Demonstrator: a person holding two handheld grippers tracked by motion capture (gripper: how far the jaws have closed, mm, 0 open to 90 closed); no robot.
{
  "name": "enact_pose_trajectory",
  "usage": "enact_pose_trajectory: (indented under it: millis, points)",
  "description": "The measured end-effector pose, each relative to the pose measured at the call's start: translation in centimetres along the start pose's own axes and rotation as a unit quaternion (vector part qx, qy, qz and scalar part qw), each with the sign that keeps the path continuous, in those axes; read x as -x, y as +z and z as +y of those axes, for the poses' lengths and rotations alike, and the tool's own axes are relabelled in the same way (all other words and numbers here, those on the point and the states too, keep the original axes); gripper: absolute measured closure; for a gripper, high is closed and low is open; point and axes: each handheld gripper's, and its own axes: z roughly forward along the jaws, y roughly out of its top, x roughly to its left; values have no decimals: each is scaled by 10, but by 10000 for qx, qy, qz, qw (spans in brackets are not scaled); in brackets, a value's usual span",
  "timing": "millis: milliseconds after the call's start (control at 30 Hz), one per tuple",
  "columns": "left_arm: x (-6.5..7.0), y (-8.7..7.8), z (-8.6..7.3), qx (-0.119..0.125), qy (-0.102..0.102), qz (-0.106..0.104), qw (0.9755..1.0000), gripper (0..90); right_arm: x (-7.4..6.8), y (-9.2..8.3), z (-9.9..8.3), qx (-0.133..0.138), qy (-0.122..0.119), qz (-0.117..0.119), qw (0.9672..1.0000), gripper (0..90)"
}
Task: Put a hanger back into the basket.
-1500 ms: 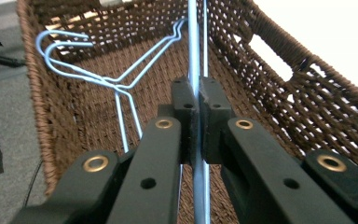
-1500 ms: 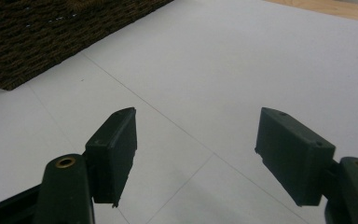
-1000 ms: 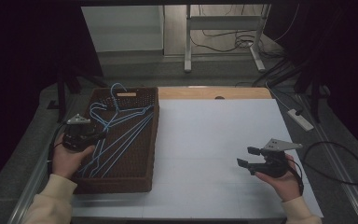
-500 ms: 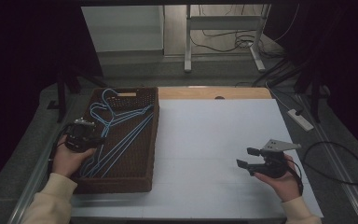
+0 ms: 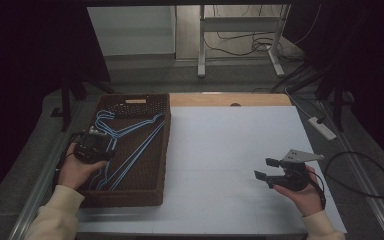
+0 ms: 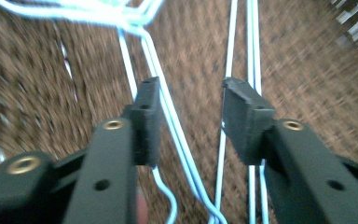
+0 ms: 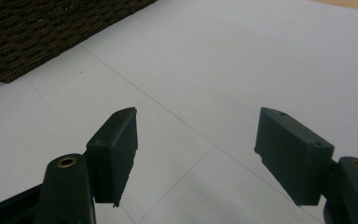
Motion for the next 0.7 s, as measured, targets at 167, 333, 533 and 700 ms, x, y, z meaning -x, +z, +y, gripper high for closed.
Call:
enact_pose_trajectory:
  millis: [167,333,533,700]
  points:
    - [11,-24,-1,681,207,-327,9969,407,0,0,0,-3,5,5,10000,300]
    - [30,-46,-11,1351,312,-646,9882,378,0,-2,-1,17,34,0,10000,299]
    - [51,-56,-23,1709,341,-965,9800,365,0,-4,-3,65,77,-26,9999,299]
    - [67,-58,-34,2031,375,-1173,9714,363,-1,-7,-5,106,99,-53,9999,299]
